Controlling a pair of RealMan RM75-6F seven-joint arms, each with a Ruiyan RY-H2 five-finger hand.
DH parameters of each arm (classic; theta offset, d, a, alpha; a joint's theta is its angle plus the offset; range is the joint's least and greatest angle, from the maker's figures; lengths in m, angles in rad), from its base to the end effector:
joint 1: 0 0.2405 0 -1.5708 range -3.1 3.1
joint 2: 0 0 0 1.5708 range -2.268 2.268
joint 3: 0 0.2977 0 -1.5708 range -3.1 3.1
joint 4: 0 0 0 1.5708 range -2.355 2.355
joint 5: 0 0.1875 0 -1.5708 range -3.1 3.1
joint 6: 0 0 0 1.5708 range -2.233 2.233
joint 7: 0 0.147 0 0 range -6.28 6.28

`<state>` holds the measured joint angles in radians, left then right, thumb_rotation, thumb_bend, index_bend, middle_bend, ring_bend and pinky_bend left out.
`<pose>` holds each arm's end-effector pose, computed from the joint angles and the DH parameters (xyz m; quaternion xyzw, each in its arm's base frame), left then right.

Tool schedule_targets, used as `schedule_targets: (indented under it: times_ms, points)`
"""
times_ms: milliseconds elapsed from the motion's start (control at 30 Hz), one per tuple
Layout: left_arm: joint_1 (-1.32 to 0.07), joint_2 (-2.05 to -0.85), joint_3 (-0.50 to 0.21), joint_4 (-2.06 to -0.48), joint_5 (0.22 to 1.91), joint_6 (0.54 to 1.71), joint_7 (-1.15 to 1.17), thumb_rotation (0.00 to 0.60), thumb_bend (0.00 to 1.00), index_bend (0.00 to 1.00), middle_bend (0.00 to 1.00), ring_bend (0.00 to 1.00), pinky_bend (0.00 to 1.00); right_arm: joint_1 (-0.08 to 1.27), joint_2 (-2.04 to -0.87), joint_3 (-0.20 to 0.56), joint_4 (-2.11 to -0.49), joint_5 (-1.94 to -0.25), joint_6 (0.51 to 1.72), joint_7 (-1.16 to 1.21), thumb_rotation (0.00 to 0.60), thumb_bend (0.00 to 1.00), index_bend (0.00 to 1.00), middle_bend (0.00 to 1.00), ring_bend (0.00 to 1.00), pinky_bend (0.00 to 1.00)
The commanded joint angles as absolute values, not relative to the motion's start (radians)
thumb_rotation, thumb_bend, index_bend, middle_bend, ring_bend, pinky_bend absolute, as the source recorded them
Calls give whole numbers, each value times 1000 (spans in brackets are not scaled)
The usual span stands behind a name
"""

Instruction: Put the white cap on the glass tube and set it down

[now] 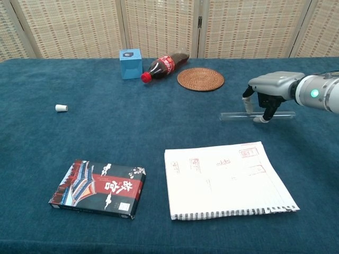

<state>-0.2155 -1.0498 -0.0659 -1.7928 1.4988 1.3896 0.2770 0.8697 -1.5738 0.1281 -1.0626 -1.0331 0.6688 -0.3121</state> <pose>-0.2849 0.2239 0.1959 -0.6708 -0.3123 -0.3587 0.5691 -0.2300 -0.4407 0.0092 0.7833 -0.3415 0.2241 0.4685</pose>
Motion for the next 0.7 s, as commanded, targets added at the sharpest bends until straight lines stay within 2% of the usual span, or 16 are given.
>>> schedule_targets:
  times_ms: [33,200,300,367,467,567,700]
  points:
    - [-229,-1037,-77,-1794,1492,1376,267,600,384,173,79,41,0,861,-1549,139,-1092,-1061,699,-289,600,563,775,1000,1000,1000]
    - [-266,-1019,-104,-1777,1492,1350,243,600,383,181,84,67,0,840,-1475,154,-1185,-1108,770,-268,600,582,845,1000,1000,1000]
    - [-299,-1010,-126,-1754,1484,1321,231,600,383,195,132,172,16,821,-1413,163,-1262,-1126,816,-270,600,590,862,1000,1000,1000]
    - [-319,-1004,-138,-1740,1479,1299,221,600,383,208,178,231,109,807,-1370,168,-1313,-1131,845,-275,600,592,867,1000,1000,1000]
    - [-358,-1001,-157,-1705,1476,1265,203,600,383,240,289,362,364,779,-1298,175,-1401,-1137,894,-284,600,592,868,1000,1000,1000]
    - [-404,-1008,-169,-1660,1475,1210,185,600,383,258,386,463,507,750,-1225,177,-1481,-1146,937,-297,600,596,868,1000,1000,1000]
    - [-486,-991,-160,-1633,1460,1058,167,600,383,261,607,632,712,712,-1141,173,-1578,-1150,984,-317,600,599,869,1000,1000,1000]
